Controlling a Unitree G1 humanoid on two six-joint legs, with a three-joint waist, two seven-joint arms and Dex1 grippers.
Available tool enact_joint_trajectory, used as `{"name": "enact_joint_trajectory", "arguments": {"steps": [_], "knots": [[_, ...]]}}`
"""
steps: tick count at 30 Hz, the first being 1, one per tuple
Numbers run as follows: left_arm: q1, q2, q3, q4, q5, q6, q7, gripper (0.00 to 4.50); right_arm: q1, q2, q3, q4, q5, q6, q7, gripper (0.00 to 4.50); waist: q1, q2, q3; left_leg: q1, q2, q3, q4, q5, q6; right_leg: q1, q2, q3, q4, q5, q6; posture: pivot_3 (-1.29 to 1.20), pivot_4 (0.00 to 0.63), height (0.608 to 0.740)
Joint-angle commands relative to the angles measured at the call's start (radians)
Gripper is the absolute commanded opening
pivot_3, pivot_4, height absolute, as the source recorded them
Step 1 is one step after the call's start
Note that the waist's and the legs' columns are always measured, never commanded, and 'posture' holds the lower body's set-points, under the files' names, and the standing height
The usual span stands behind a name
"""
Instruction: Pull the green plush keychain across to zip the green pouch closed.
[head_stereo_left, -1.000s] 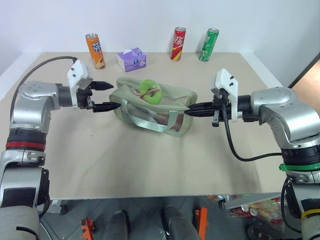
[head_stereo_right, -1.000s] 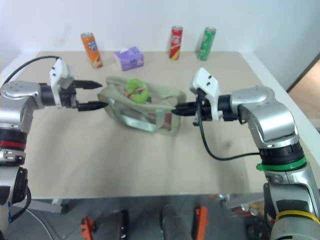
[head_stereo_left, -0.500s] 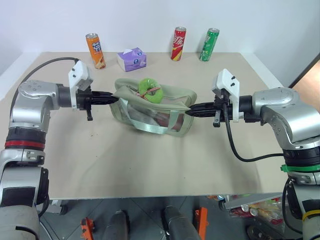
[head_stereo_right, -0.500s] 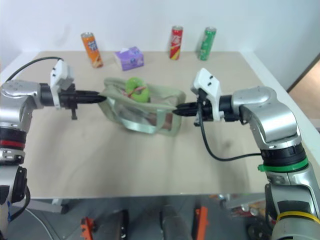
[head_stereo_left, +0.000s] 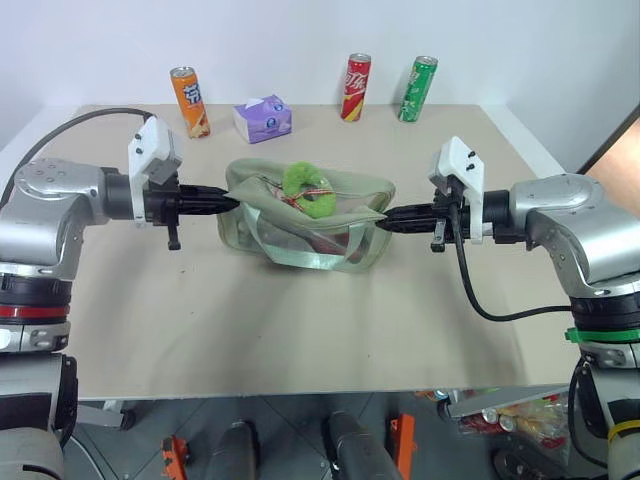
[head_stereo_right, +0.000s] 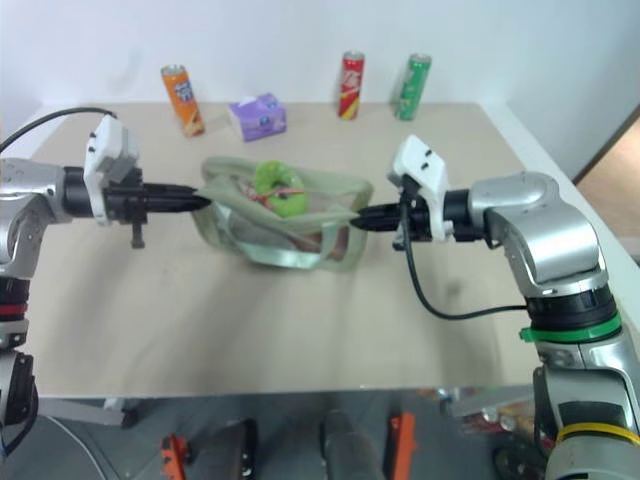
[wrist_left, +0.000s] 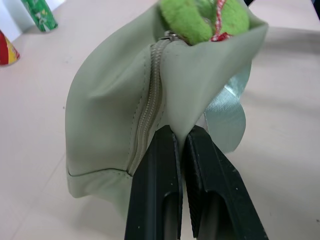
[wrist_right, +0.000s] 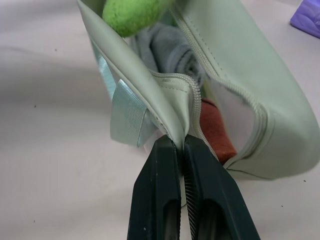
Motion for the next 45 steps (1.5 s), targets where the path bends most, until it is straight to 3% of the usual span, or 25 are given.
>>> {"name": "enact_joint_trajectory", "arguments": {"steps": [1, 8, 20, 24, 27, 32, 37, 45], "knots": [[0.01, 0.008, 0.029, -0.059, -0.043, 0.003, 0.005, 0.04, -0.028, 0.006, -0.036, -0.005, 0.028, 0.001, 0.001, 0.0, 0.001, 0.0, 0.0, 0.0, 0.0, 0.0, 0.0, 0.0, 0.0, 0.0, 0.0, 0.0, 0.0, 0.0, 0.0, 0.0, 0.15, 0.74], [0.03, 0.003, 0.027, -0.076, -0.049, 0.01, 0.022, 0.04, -0.046, 0.008, -0.061, 0.022, 0.048, 0.015, -0.004, 0.0, 0.003, 0.0, 0.0, 0.0, 0.0, 0.0, 0.0, 0.0, 0.0, 0.0, 0.0, 0.0, 0.0, 0.0, 0.0, 0.0, 0.15, 0.74], [0.1, -0.014, 0.008, -0.092, -0.027, -0.023, 0.077, 0.0, -0.067, -0.03, -0.13, 0.048, 0.123, 0.06, 0.021, 4.11, 0.006, 0.0, 0.0, 0.0, 0.0, 0.0, 0.0, 0.0, 0.0, 0.0, -0.001, 0.0, 0.0, 0.0, 0.0, 0.0, 0.15, 0.74], [0.116, -0.023, 0.007, -0.106, -0.034, -0.025, 0.095, 0.0, -0.116, -0.041, -0.229, 0.096, 0.219, 0.093, 0.05, 4.11, 0.007, 0.0, 0.0, 0.0, -0.001, 0.0, 0.0, 0.0, 0.0, 0.001, -0.001, 0.0, 0.0, 0.0, 0.0, 0.0, 0.15, 0.74], [0.124, -0.023, 0.009, -0.119, -0.046, -0.02, 0.103, 0.0, -0.266, 0.001, -0.271, 0.216, 0.263, 0.186, -0.026, 4.11, 0.006, 0.002, 0.001, 0.0, -0.001, 0.001, 0.001, 0.0, 0.0, 0.001, -0.001, 0.0, 0.0, 0.0, 0.001, 0.0, 0.15, 0.74], [0.124, -0.025, 0.007, -0.123, -0.047, -0.022, 0.108, 0.0, -0.475, 0.081, -0.16, 0.313, 0.232, 0.376, -0.121, 4.11, 0.003, 0.002, 0.001, 0.001, -0.001, 0.0, 0.0, 0.0, 0.001, 0.001, -0.001, 0.0, 0.0, 0.001, -0.001, 0.0, 0.15, 0.74], [0.137, -0.027, 0.014, -0.145, -0.054, -0.02, 0.118, 0.0, -0.526, 0.101, -0.029, 0.31, 0.207, 0.496, -0.123, 4.11, 0.008, 0.002, 0.001, -0.002, -0.001, 0.001, 0.0, 0.0, 0.001, 0.0, -0.003, 0.0, -0.001, -0.001, 0.0, 0.0, 0.15, 0.74], [0.152, -0.028, 0.021, -0.173, -0.064, -0.015, 0.135, 0.0, -0.547, 0.116, 0.09, 0.368, 0.151, 0.515, -0.102, 4.11, 0.008, 0.002, 0.001, -0.003, -0.002, 0.0, -0.002, 0.0, 0.001, 0.0, -0.003, -0.001, -0.003, -0.003, 0.001, 0.0, 0.15, 0.74]]}}
